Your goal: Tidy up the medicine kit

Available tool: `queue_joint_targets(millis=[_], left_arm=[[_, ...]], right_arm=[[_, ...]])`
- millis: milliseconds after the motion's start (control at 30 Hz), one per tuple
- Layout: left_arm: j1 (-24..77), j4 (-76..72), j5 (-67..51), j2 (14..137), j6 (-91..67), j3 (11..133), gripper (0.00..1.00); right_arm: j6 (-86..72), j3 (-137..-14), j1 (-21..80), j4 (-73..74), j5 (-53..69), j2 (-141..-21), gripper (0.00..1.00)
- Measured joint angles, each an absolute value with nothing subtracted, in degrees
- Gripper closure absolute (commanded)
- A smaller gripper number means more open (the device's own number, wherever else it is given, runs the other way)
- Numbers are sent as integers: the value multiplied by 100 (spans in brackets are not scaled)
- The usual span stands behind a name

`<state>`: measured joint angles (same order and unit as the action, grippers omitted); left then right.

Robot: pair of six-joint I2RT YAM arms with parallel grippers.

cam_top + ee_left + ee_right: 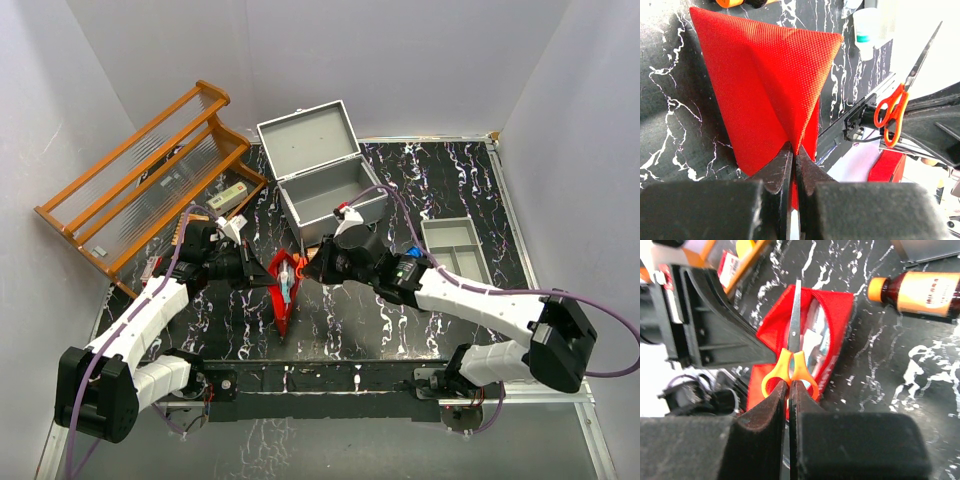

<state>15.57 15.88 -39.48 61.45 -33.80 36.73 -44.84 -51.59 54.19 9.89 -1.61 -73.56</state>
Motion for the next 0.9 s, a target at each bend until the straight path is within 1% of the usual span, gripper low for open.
queue_joint_targets(millis=[133, 267, 367, 533, 633, 767, 900], left_arm=[[1557, 1476, -3979, 6145, -3437, 3642, 100], [1557, 1411, -3992, 6145, -3476, 3594, 100], [1557, 1413, -3994, 6145, -3476, 3590, 100], [1557, 1417, -3999, 6145, -3472, 3590, 100], [1557, 1417, -4007, 6145, -3470, 3590, 100], [1557, 1415, -4012, 6145, -3470, 3590, 100], [1557, 1420, -4012, 6145, -3450, 3590, 100]], right_arm=[[-5148, -5170, 5577, 681, -307, -7537, 100], [-5607, -5256, 5811, 593, -344, -7994, 100], [-5808, -5301, 5940, 589, -316, -8335, 100], [-6031, -5317, 6055, 615, -307, -8523, 100], [-6086, -5363, 6071, 631, -309, -8532, 97], [-6165, -5533, 6071, 655, -305, -8635, 90], [-6193, -5728, 6073, 919, -355, -8753, 90]])
